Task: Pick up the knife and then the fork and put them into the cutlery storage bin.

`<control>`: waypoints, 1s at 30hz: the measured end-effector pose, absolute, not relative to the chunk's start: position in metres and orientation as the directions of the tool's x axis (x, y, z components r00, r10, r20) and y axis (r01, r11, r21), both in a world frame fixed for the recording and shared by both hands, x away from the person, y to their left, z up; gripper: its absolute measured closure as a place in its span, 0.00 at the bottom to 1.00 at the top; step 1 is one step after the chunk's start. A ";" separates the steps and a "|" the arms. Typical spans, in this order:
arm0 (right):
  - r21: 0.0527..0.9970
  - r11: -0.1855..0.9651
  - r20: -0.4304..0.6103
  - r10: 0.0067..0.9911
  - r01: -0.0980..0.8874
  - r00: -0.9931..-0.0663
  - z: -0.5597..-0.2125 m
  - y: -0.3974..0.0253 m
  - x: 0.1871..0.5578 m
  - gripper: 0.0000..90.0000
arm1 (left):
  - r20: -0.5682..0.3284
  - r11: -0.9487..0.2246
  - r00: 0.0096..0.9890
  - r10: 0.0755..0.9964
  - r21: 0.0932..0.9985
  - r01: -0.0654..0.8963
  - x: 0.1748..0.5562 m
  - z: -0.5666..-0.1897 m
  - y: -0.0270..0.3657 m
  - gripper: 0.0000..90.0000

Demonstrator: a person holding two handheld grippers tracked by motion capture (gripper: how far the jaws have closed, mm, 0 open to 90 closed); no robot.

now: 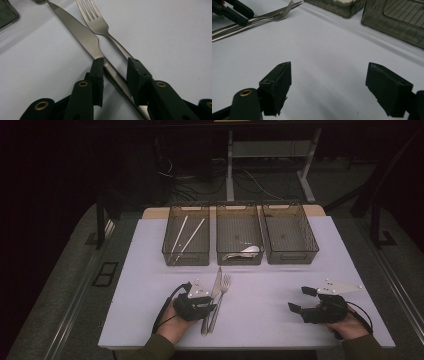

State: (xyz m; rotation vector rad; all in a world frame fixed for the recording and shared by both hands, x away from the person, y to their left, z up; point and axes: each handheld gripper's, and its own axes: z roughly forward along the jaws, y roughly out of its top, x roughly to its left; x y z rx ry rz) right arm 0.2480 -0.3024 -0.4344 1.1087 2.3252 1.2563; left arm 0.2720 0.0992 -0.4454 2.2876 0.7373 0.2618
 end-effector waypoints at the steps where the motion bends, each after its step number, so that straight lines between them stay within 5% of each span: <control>1: 0.804 0.330 0.110 0.735 0.495 -0.669 -0.434 -0.302 0.248 0.23 | -0.020 -0.589 0.817 0.577 0.682 0.433 0.272 -0.445 0.099 0.75; 22: 0.803 0.331 0.112 0.733 0.496 -0.670 -0.434 -0.302 0.247 0.23 | -0.003 -0.594 0.789 0.614 0.657 0.464 0.284 -0.442 0.132 0.87; 30: 0.803 0.333 0.111 0.731 0.495 -0.673 -0.434 -0.302 0.247 0.23 | -0.079 -0.542 0.795 0.601 0.691 0.478 0.291 -0.447 0.148 0.86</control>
